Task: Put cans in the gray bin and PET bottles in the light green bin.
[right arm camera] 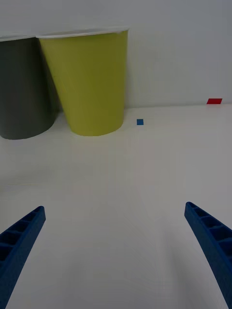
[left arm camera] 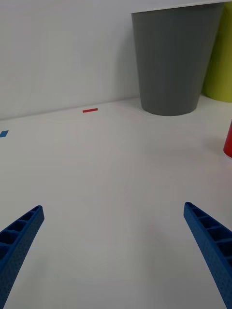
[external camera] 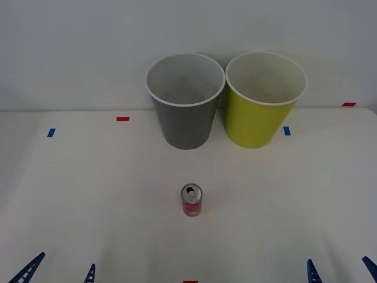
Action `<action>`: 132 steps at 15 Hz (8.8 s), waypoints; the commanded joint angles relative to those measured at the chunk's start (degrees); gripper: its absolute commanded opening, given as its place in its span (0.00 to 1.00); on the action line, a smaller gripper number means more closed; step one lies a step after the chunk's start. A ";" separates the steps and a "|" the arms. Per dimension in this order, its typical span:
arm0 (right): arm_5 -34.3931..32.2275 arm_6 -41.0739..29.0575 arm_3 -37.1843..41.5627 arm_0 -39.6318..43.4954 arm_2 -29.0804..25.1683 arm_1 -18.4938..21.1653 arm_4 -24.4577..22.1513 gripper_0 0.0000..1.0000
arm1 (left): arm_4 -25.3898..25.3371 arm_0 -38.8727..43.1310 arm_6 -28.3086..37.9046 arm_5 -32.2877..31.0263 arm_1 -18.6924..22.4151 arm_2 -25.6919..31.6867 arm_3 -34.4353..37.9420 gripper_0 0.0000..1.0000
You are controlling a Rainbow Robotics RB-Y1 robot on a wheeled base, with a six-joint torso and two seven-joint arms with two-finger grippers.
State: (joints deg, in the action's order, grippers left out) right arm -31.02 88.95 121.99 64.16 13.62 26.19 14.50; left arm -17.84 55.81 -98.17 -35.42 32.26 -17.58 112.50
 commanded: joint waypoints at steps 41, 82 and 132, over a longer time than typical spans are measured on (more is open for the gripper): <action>0.00 0.00 0.00 0.00 0.00 0.00 0.00 1.00 | 0.00 0.00 0.00 0.00 0.00 0.00 0.00 1.00; 0.00 0.00 0.00 0.00 0.00 0.00 0.00 1.00 | -12.22 -62.23 0.88 0.62 5.10 -38.50 -27.60 1.00; 0.00 0.00 0.00 0.00 0.00 0.00 0.00 1.00 | -16.17 -53.00 -0.70 71.19 15.29 -3.69 26.81 0.00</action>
State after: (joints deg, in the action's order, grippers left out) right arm -31.03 88.95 121.99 64.16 13.62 26.19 14.50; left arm -32.56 2.72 -98.79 27.67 47.84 -26.57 133.46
